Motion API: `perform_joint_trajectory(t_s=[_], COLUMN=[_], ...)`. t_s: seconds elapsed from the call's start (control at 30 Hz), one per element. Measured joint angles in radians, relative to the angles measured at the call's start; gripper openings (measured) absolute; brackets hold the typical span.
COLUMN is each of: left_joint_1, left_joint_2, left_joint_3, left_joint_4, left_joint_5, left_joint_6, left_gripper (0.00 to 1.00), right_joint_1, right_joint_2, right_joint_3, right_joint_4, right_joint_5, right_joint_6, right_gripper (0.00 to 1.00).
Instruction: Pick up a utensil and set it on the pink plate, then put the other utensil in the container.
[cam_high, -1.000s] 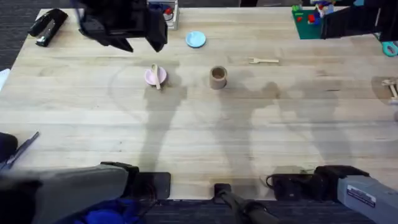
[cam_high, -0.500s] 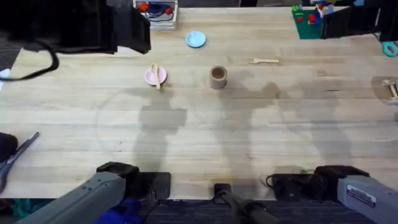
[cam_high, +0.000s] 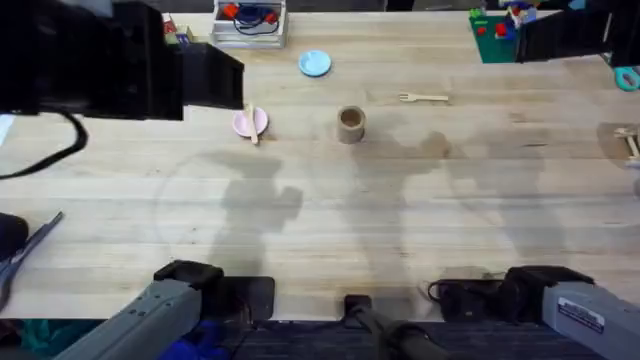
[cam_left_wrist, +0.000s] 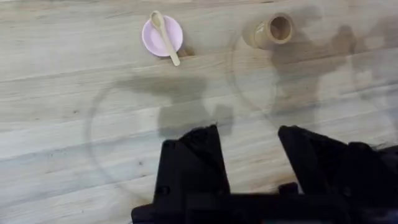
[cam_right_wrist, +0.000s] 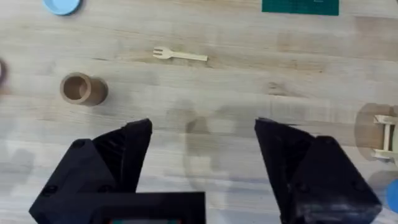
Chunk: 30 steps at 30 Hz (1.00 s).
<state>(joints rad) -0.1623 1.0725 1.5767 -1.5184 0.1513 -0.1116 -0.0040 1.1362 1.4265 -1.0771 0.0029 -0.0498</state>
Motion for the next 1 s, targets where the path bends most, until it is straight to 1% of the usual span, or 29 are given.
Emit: perform_joint_trajectory(t_s=[0.13,0.27,0.3,0.33,0.37,0.4,0.63,0.7,0.8,0.9,1.0], left_joint_1=[0.0,0.0,0.0,0.0,0.0,0.0,0.0,0.0,0.0,0.0,0.0], left_joint_2=[0.001,0.001,0.001,0.001,0.001,0.002,0.027,0.037,0.056,0.068,0.072], left_joint_3=[-0.032,-0.063,-0.071,-0.079,-0.086,-0.09,-0.091,-0.091,-0.092,-0.092,-0.092], left_joint_4=[0.048,0.087,0.087,0.086,0.086,0.086,0.086,0.069,0.013,0.015,0.019], left_joint_5=[0.022,0.064,0.068,0.073,0.076,0.079,0.089,0.089,0.09,0.091,0.092], left_joint_6=[0.023,0.055,0.065,0.067,0.069,0.071,0.076,0.078,0.074,0.069,0.108], left_gripper=[0.61,0.674,0.748,0.898,0.967,0.986,0.992,0.992,0.992,0.992,0.992], right_joint_1=[0.0,0.0,0.0,0.0,0.0,0.0,0.0,0.0,0.0,0.0,0.0], right_joint_2=[0.0,0.0,0.0,0.0,0.0,0.0,0.0,0.0,0.0,0.0,0.0], right_joint_3=[0.0,0.0,0.0,0.0,0.0,0.0,0.0,0.0,0.0,0.0,0.0], right_joint_4=[0.0,0.0,0.0,0.0,0.0,0.0,0.0,0.0,0.0,0.0,0.0], right_joint_5=[0.0,0.0,0.0,0.0,0.0,0.0,0.0,0.0,0.0,0.0,0.0], right_joint_6=[0.0,0.0,0.0,0.0,0.0,0.0,0.0,0.0,0.0,0.0,0.0], right_gripper=[0.996,0.996,0.996,0.996,0.996,0.996,0.996,0.996,0.995,0.995,0.995])
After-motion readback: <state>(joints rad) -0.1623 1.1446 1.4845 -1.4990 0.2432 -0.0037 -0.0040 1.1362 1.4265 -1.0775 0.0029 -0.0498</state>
